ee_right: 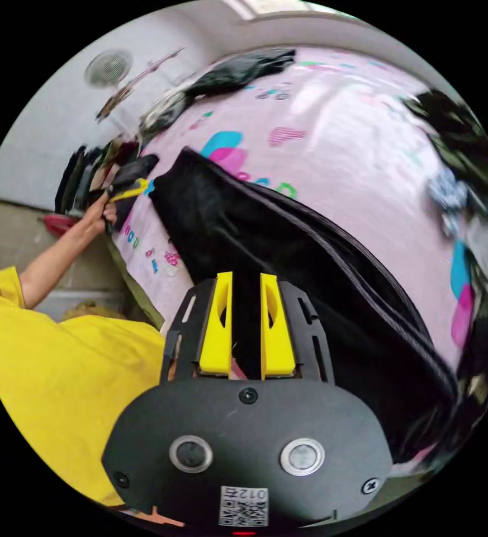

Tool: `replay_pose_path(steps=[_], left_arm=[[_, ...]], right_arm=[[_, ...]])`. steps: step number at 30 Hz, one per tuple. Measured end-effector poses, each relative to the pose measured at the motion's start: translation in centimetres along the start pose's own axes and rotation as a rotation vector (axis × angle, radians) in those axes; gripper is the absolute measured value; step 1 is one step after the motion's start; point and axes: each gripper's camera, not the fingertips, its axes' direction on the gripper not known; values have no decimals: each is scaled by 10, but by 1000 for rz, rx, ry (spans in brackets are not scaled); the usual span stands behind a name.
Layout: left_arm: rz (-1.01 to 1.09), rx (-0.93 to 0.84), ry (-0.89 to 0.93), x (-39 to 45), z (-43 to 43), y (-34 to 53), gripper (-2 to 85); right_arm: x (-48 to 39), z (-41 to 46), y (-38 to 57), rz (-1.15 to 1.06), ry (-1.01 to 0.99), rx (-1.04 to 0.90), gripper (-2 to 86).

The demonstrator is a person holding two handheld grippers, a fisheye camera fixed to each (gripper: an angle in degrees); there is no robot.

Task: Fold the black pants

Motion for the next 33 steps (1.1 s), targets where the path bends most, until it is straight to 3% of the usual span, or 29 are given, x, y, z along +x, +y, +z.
replay_pose_path(steps=[2, 8, 20, 26, 30, 33], left_arm=[[119, -37, -46, 13, 5, -4, 92], [310, -121, -160, 36, 17, -4, 95], [419, -207, -109, 43, 21, -2, 10], [377, -181, -58, 42, -34, 1, 0], [341, -317, -109, 32, 4, 2, 0], [325, -265, -75, 29, 18, 3, 1]], right_arm=[[-59, 41, -47, -143, 18, -41, 73], [-123, 106, -113, -233, 2, -133, 62], [-142, 161, -175, -136, 15, -167, 7], [-170, 179, -199, -181, 100, -206, 1], [-172, 215, -215, -166, 125, -262, 0], [-180, 242, -223, -198, 198, -312, 0]])
